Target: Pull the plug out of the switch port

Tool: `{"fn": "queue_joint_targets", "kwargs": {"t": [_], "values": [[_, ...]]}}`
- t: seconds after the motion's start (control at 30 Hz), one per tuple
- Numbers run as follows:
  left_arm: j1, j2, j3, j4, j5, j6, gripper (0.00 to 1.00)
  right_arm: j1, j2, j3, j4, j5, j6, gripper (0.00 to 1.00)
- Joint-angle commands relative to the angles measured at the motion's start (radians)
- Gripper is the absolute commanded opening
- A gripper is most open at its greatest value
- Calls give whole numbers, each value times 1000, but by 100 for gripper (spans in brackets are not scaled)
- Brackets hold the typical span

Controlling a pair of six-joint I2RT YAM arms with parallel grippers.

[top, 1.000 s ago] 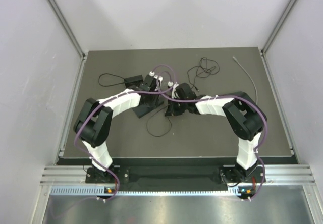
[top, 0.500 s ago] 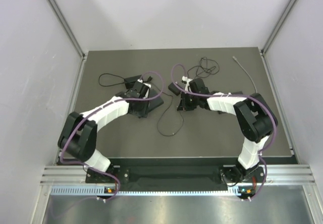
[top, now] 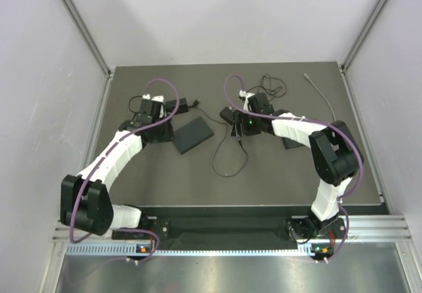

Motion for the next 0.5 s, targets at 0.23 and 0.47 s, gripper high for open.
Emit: {"fn": "queue_joint_targets", "kwargs": {"t": [0.23, 0.47], "values": [[140, -70, -83, 84, 76, -150, 50, 54, 48, 252, -92, -14, -19, 61], [156, -33, -95, 146, 108, -207, 47, 72, 151, 397, -85, -68, 26, 48]]}}
